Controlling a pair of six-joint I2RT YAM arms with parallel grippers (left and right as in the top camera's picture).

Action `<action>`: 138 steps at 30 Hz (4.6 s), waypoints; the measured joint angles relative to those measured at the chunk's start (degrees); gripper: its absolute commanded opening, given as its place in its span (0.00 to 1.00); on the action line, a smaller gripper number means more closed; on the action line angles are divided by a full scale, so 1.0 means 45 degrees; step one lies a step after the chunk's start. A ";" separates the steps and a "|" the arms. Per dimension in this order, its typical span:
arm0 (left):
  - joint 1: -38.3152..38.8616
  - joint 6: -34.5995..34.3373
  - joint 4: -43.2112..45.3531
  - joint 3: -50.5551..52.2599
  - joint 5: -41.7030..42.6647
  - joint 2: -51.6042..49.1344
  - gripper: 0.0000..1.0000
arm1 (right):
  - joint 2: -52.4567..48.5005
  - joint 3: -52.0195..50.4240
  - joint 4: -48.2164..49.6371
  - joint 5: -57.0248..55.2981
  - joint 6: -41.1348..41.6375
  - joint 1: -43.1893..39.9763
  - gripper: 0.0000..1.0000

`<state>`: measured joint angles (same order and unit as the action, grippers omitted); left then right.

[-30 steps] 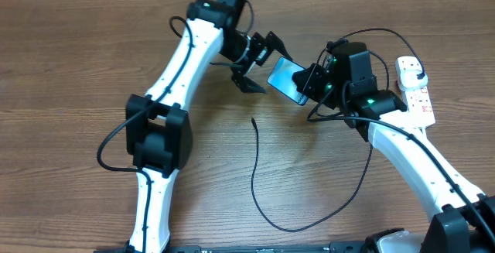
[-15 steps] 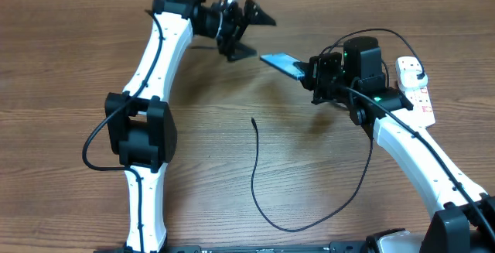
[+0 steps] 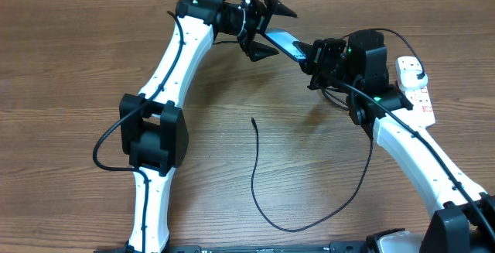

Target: Plug charger to phone and switch on socket

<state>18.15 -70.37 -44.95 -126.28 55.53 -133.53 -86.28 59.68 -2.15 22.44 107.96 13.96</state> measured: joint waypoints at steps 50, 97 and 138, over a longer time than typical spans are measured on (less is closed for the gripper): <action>-0.4231 0.5557 0.0563 -0.0005 0.3764 0.0000 0.04 | -0.0019 0.0029 0.0291 0.3502 -0.8616 -0.0913 1.00; -0.5804 0.8398 0.0505 -0.0005 0.5984 0.0000 0.04 | -0.6392 0.3585 -0.8932 -0.4085 -1.8841 0.5353 0.18; -0.5785 -0.2074 1.2483 0.0005 0.5858 -0.0015 0.04 | -0.6761 0.6110 0.7164 1.0681 -0.8194 0.2113 0.04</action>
<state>-7.88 -79.70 11.22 -126.26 81.89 -133.60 -116.71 87.18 30.09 70.50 71.09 23.46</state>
